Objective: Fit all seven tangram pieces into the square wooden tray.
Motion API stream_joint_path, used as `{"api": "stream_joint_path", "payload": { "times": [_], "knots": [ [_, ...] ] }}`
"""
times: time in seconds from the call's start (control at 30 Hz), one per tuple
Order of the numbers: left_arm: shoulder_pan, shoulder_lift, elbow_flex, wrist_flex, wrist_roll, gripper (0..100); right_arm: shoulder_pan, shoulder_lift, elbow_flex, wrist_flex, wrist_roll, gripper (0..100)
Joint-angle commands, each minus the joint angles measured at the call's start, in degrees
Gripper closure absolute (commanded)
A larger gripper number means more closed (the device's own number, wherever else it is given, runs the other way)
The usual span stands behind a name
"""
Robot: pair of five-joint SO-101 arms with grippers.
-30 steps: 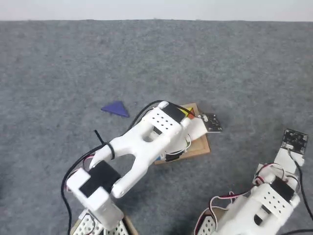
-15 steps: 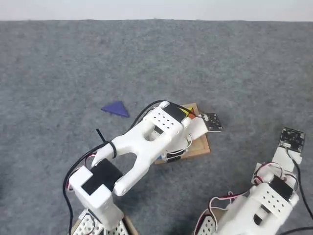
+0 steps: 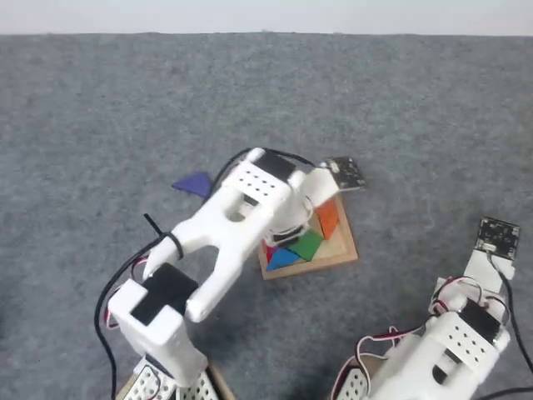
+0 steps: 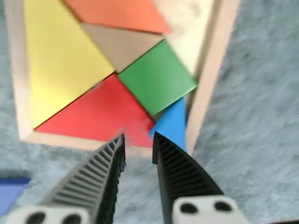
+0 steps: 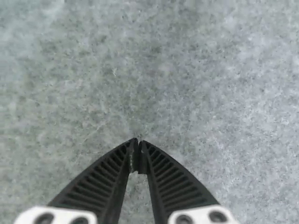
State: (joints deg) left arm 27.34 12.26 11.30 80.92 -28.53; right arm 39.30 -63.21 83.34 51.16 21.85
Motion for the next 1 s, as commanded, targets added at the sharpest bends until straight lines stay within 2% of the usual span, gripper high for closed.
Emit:
{"api": "stream_joint_path", "payload": {
  "times": [0.0,0.2,0.33,0.6,0.97],
  "knots": [
    [-2.1,-0.2,-2.4,-0.8,-1.9,90,-0.5,-0.9,-2.1,0.6,0.4,98.9],
    [-1.9,-0.2,-1.8,0.0,-1.6,90,-0.5,-0.9,-2.1,0.6,0.4,98.9],
    [-1.4,-0.7,4.4,-0.9,-1.6,90,-0.6,-0.9,-2.1,0.6,0.4,98.9],
    [0.4,-0.7,13.1,-7.6,-1.5,90,-0.6,-1.0,-2.1,0.6,0.4,98.9],
    [0.0,-0.2,10.9,-6.0,0.4,90,-0.6,-0.7,-2.1,0.6,0.4,98.9]
  ]
}}
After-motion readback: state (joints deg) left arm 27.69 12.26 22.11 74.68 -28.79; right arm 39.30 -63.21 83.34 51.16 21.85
